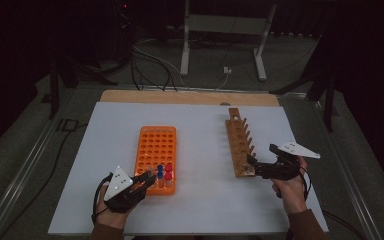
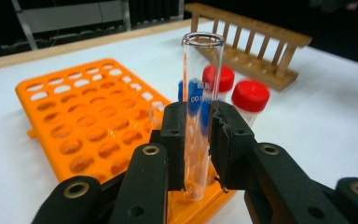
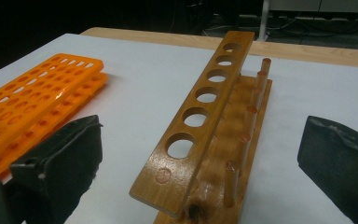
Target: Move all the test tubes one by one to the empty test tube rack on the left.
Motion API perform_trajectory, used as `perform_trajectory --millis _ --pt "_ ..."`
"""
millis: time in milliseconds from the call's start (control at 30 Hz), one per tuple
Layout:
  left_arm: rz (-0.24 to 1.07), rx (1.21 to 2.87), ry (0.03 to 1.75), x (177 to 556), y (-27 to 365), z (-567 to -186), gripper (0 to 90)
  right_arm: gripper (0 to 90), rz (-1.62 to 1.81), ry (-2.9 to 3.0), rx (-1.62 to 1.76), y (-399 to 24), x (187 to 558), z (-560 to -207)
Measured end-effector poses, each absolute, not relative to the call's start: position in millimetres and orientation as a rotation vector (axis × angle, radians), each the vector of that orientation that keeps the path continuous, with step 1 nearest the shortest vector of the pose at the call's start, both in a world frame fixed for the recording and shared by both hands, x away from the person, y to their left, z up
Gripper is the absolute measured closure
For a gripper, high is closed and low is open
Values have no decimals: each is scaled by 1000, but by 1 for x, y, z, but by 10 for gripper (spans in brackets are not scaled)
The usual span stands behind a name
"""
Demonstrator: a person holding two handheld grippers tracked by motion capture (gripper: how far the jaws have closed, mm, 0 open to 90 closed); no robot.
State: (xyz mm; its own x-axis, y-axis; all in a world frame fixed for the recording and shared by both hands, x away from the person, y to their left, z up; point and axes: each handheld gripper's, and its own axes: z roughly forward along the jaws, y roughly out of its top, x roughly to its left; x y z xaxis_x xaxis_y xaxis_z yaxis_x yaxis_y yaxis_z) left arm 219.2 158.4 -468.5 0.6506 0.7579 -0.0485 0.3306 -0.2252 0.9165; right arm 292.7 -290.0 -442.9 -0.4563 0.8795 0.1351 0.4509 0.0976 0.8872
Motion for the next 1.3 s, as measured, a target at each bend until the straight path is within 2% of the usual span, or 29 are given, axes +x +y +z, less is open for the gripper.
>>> perform_trajectory --millis 400,733,1300 --pt "522 1811 882 221 158 -476 768 0 1324 1944 1291 -290 292 -443" --pt "490 1949 944 226 151 -489 772 0 1315 1958 1295 -290 291 -446" --pt "479 1995 987 228 147 -491 773 0 1326 1959 1291 -291 287 -450"
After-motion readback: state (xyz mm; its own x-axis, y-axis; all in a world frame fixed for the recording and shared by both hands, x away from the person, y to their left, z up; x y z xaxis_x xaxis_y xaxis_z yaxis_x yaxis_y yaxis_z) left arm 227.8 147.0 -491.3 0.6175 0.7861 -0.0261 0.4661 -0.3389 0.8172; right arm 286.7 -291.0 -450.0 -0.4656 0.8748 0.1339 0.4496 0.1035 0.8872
